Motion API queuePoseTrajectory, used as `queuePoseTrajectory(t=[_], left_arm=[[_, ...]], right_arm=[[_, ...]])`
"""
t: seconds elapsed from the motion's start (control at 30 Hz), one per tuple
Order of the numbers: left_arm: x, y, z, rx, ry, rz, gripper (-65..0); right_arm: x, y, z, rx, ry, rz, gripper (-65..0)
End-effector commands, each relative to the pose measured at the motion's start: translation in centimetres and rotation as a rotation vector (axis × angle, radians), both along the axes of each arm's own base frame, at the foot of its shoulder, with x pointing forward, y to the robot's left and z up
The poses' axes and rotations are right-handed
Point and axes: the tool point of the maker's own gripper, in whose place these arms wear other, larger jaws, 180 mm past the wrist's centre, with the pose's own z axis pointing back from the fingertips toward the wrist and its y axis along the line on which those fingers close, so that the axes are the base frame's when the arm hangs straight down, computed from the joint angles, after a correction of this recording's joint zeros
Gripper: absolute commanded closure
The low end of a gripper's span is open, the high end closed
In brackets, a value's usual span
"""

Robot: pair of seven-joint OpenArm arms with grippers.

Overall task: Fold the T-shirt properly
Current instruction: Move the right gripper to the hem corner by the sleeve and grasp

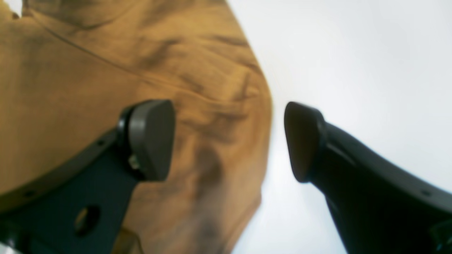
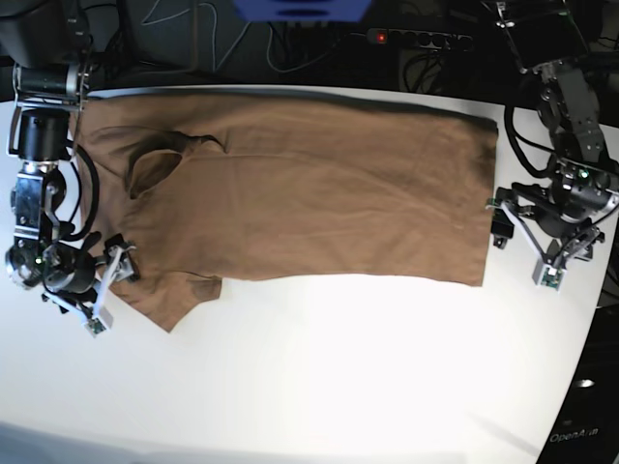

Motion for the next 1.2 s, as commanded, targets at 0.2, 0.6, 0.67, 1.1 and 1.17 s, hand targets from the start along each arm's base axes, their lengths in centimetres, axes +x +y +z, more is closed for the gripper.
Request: queuePoseTrajectory(t=[0.2,0.6,0.67,1.1,1.17], left_arm=[[0.8,0.2,1.5,0.012,-0.054,-0.006,-51.3],[0.4,0.4,1.2,0.017,-0.041,-0.007,-51.3],[0.4,0.4,1.2,0.017,-0.041,-0.007,-51.3],[-0.2,0.4,0.7,0.020,-0.023,-0.008,-51.3],[-0.2,0.4,0.7,0.020,-0.023,-0.008,-51.3]], right_arm=[[4.1,-0.9,1.7,0.057,-0.047,-0.028,-47.3],[7.1,0.6,1.7,0.166,-0.058,-0.052,-47.3],[7.1,1.1,1.4,0.162,-0.050,-0.038,-47.3],[7.9,4.6,1.1,0.187,-0.075,0.039,-47.3],[7.6,4.5,0.1,0.216,-0.055,0.015,-47.3]])
